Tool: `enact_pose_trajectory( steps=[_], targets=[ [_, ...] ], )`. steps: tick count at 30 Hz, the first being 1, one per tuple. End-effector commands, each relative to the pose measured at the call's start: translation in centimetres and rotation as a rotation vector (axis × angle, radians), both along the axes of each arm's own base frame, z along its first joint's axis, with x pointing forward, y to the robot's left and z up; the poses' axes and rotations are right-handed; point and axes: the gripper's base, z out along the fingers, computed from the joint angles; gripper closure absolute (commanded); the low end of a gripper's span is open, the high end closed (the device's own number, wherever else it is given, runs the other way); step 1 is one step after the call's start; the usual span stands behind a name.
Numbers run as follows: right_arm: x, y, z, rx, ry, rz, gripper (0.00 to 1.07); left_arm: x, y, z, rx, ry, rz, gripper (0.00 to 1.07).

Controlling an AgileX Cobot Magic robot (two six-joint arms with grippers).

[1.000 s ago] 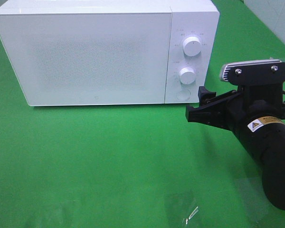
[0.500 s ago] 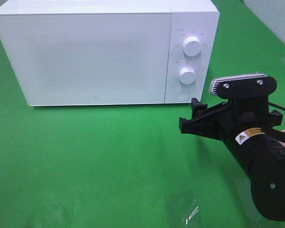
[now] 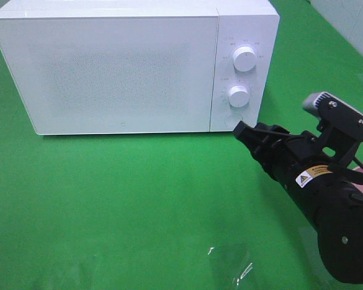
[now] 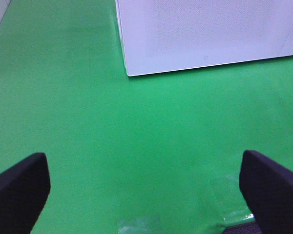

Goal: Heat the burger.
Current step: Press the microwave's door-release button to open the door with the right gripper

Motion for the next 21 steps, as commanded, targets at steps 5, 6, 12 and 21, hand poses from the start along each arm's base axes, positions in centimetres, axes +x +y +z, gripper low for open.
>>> enact_pose_trajectory(
  steps=[5, 6, 12, 21],
  targets=[
    [-0.1, 0.5, -0.1, 0.499, 0.086, -0.049, 1.07, -0.2, 0.0, 0.0, -0.004, -0.030, 0.003, 0.09],
    [-0.2, 0.6, -0.3, 0.577, 0.119, -0.070, 1.07, -0.2, 0.0, 0.0, -0.004, -0.030, 0.003, 0.09],
    [-0.2, 0.5, -0.6, 0.634, 0.161, -0.089, 1.07, -0.2, 0.0, 0.0, -0.004, -0.030, 0.003, 0.09],
    [1.7, 0.7, -0.5, 0.683, 0.226, -0.122, 1.07, -0.2, 0.0, 0.0, -0.004, -0.030, 0.003, 0.09]
  ],
)
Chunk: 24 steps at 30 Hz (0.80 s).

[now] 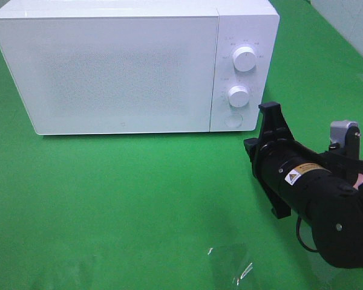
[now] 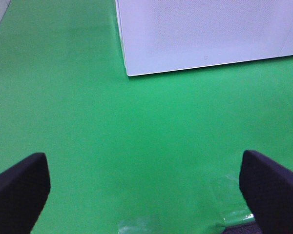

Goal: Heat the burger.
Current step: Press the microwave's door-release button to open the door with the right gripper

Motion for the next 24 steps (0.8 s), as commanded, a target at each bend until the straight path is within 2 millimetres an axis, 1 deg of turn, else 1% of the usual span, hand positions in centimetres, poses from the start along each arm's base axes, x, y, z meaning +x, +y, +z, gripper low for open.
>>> enact_pose_trajectory(
  steps=[1, 2, 3, 4, 5, 6, 7, 8, 10, 11, 12, 13, 14, 19, 21, 22, 24],
  targets=[
    [1.7, -0.1, 0.5, 0.022, -0.006, 0.005, 1.07, -0.2, 0.0, 0.0, -0.004, -0.030, 0.003, 0.09],
    [1.7, -0.1, 0.5, 0.022, -0.006, 0.005, 1.07, -0.2, 0.0, 0.0, -0.004, -0.030, 0.003, 0.09],
    [2.5, -0.2, 0.9, 0.025, -0.026, 0.010, 1.07, -0.2, 0.0, 0.0, -0.004, -0.030, 0.003, 0.09],
    [2.5, -0.2, 0.9, 0.025, -0.026, 0.010, 1.07, -0.2, 0.0, 0.0, -0.004, -0.030, 0.003, 0.09],
    [3.1, -0.2, 0.9, 0.020, -0.035, 0.019, 1.07, -0.2, 0.0, 0.0, -0.004, -0.030, 0.003, 0.09],
    [3.1, -0.2, 0.9, 0.020, -0.035, 0.019, 1.07, -0.2, 0.0, 0.0, -0.004, -0.030, 0.003, 0.09],
    [3.6, -0.1, 0.5, 0.014, -0.031, 0.024, 1.07, -0.2, 0.0, 0.0, -0.004, -0.030, 0.003, 0.09],
    [3.6, -0.1, 0.5, 0.014, -0.031, 0.024, 1.07, -0.2, 0.0, 0.0, -0.004, -0.030, 0.003, 0.09],
    [3.9, 0.2, -0.6, 0.031, 0.000, 0.018, 1.07, -0.2, 0.0, 0.0, -0.004, -0.030, 0.003, 0.09],
    [3.9, 0.2, -0.6, 0.031, 0.000, 0.018, 1.07, -0.2, 0.0, 0.0, -0.004, -0.030, 0.003, 0.09],
    [4.2, 0.5, -1.1, 0.072, 0.019, 0.012, 1.07, -0.2, 0.0, 0.0, -0.004, -0.030, 0.003, 0.09],
    [4.2, 0.5, -1.1, 0.072, 0.019, 0.012, 1.07, -0.2, 0.0, 0.0, -0.004, -0.030, 0.003, 0.09],
    [4.5, 0.7, -1.6, 0.097, 0.030, 0.003, 1.07, -0.2, 0.0, 0.0, -0.004, -0.030, 0.003, 0.09],
    [5.3, 1.3, -2.2, 0.102, 0.028, -0.002, 1.07, -0.2, 0.0, 0.0, -0.004, -0.030, 0.003, 0.09],
    [5.3, 1.3, -2.2, 0.102, 0.028, -0.002, 1.07, -0.2, 0.0, 0.0, -0.004, -0.030, 0.003, 0.09],
    [5.7, 1.6, -2.7, 0.100, 0.032, -0.003, 1.07, -0.2, 0.0, 0.0, -0.004, -0.030, 0.003, 0.09],
    [5.9, 1.7, -2.8, 0.101, 0.031, -0.003, 1.07, -0.2, 0.0, 0.0, -0.004, -0.030, 0.003, 0.09]
  ],
)
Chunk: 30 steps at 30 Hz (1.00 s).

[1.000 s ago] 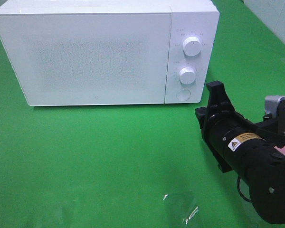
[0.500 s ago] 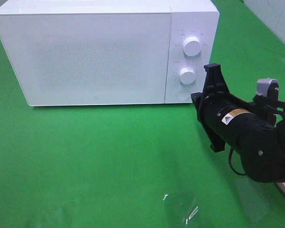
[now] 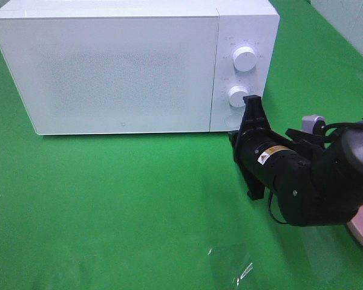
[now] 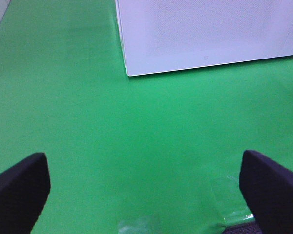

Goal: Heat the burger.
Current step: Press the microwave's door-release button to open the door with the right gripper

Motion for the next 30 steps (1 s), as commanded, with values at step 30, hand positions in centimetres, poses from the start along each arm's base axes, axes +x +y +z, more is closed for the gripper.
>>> enact_pose_trajectory(
  steps=[30],
  targets=[
    [5.4, 0.2, -1.8, -0.002, -0.066, -0.075, 1.07, -0.2, 0.0, 0.0, -0.004, -0.030, 0.003, 0.09]
  ],
)
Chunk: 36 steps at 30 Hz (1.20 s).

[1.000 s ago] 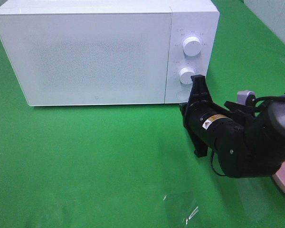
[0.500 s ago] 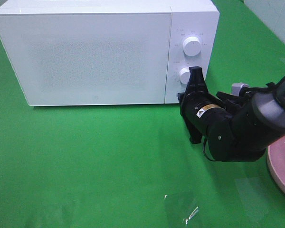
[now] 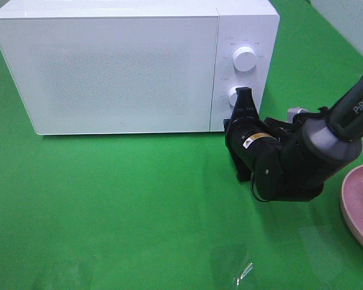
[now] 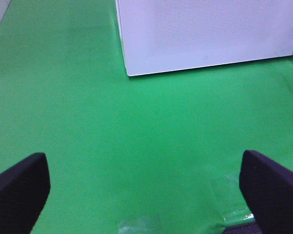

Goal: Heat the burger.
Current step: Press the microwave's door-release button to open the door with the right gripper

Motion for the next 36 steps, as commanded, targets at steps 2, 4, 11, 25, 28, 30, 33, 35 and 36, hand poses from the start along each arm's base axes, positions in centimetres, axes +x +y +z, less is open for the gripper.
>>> enact_pose_trajectory(
  steps=[2, 4, 11, 25, 28, 30, 33, 35, 36],
  targets=[
    [0.7, -0.8, 0.3, -0.028, -0.029, -0.024, 1.07, -0.2, 0.0, 0.0, -0.004, -0.030, 0.003, 0.09],
    [0.8, -1.0, 0.2, -0.034, -0.027, -0.024, 1.07, -0.2, 0.0, 0.0, -0.004, -0.030, 0.003, 0.09],
    [1.8, -1.4, 0.6, -0.030, -0.049, -0.050, 1.07, -0.2, 0.0, 0.0, -0.004, -0.030, 0.003, 0.09],
    [2.7, -1.3, 0.7, -0.021, -0.137, -0.087, 1.07, -0.2, 0.0, 0.0, -0.004, -0.030, 0.003, 0.09],
    [2.8, -1.4, 1.1, -0.019, -0.182, -0.096, 1.07, -0.2, 0.0, 0.0, -0.004, -0.030, 0.003, 0.09],
    [2.8, -1.4, 1.3, -0.017, -0.211, -0.101, 1.07, -0.2, 0.0, 0.0, -0.004, -0.030, 0.003, 0.09],
    [3.1, -1.3, 1.7, -0.010, -0.234, -0.105, 1.07, -0.2, 0.0, 0.0, -0.004, -0.030, 0.003, 0.09],
    [3.4, -1.1, 2.0, -0.001, -0.249, -0.105, 1.07, -0.2, 0.0, 0.0, -0.004, -0.030, 0.003, 0.09],
    [3.4, -1.1, 2.0, -0.001, -0.249, -0.105, 1.07, -0.2, 0.0, 0.0, -0.004, -0.030, 0.003, 0.09]
  ],
)
